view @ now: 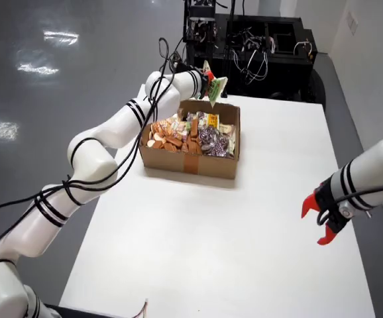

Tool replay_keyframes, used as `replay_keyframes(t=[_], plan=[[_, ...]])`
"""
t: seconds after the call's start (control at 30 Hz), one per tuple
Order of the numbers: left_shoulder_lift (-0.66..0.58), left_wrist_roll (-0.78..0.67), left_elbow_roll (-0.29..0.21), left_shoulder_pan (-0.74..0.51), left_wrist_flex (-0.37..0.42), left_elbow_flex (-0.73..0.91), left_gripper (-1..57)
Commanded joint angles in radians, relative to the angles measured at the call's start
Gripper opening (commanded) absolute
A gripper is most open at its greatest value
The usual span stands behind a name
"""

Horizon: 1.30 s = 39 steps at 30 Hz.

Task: Grasp a snack and put it in the bin.

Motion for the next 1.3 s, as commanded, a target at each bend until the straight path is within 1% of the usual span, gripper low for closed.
replay_keyframes(t=[0.03, 0.1, 0.17, 0.3, 0.4, 0.53, 0.7, 0.87, 1.07, 1.3], plan=[[0.004, -0.001, -0.003, 0.012, -0.04, -0.002, 32.5], [0.008, -0.005, -0.005, 0.017, -0.055, -0.01, 36.7], [0.016, -0.009, -0.005, 0.021, -0.063, -0.025, 39.5], [0.039, -0.018, -0.005, 0.027, -0.051, -0.066, 42.1], [0.062, -0.016, -0.005, 0.028, -0.013, -0.108, 42.7], [0.114, -0.005, -0.005, 0.021, 0.074, -0.199, 41.9], [0.181, 0.002, -0.005, 0.003, 0.204, -0.318, 37.3], [0.231, 0.001, -0.005, -0.021, 0.332, -0.417, 29.6], [0.251, -0.002, -0.002, -0.044, 0.47, -0.512, 19.8], [0.256, 0.01, 0.008, -0.074, 0.621, -0.614, 12.2]])
